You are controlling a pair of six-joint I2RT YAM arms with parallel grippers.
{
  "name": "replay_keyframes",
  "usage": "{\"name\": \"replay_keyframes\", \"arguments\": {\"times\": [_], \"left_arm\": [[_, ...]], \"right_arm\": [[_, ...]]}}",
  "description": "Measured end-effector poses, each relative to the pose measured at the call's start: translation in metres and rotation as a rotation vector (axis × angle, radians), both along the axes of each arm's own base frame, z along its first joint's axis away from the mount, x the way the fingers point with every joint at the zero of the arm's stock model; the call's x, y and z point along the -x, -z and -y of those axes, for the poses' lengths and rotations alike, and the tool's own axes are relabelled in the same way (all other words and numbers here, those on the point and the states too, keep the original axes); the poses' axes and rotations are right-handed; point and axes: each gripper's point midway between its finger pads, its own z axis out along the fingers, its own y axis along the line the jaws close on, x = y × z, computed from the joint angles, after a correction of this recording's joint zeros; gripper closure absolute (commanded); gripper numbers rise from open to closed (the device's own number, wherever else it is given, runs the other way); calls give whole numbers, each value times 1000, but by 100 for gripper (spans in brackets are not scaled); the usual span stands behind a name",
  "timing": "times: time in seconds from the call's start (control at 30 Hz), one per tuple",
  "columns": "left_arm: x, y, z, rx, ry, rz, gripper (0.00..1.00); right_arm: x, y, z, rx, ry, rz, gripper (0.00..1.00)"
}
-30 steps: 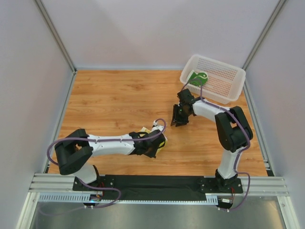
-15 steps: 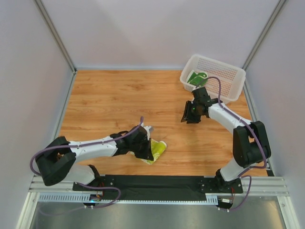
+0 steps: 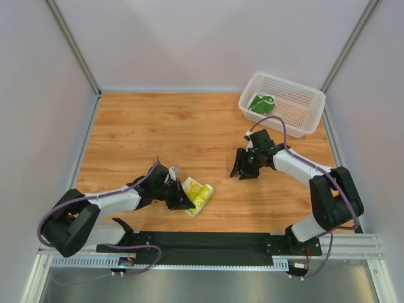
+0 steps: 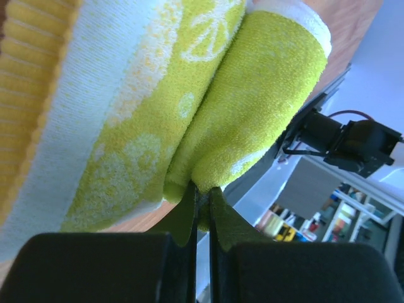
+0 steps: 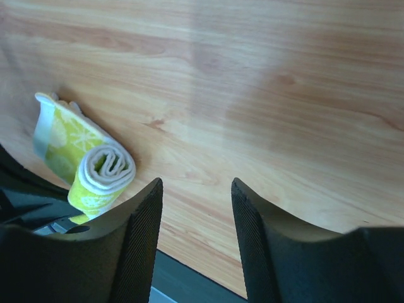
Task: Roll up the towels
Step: Roll the towel
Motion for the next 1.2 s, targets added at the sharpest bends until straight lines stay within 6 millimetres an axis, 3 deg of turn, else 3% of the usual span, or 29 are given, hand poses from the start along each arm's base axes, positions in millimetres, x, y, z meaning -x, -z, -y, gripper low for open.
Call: {"name": "replay_keyframes", "arguments": {"times": [0.17, 0.37, 1.0, 1.1, 1.13, 1.2], "left_arm": [[-2, 7, -2, 40, -40, -104, 100], [-2, 13, -4, 74, -50, -211, 100], [-6, 13, -13, 116, -69, -277, 100], [-7, 13, -13, 119, -70, -280, 100], [-7, 13, -13, 119, -70, -280, 100], [-7, 13, -13, 120, -68, -281, 100]], "right_arm": [[26, -2, -38, -68, -109, 30, 42], [49, -5, -80, -138, -220, 84, 40], [59, 17, -124, -235, -259, 86, 40], [60, 23, -128, -240, -260, 75, 49], [61, 26, -130, -241, -261, 69, 58], [61, 28, -134, -248, -263, 62, 66]]}}
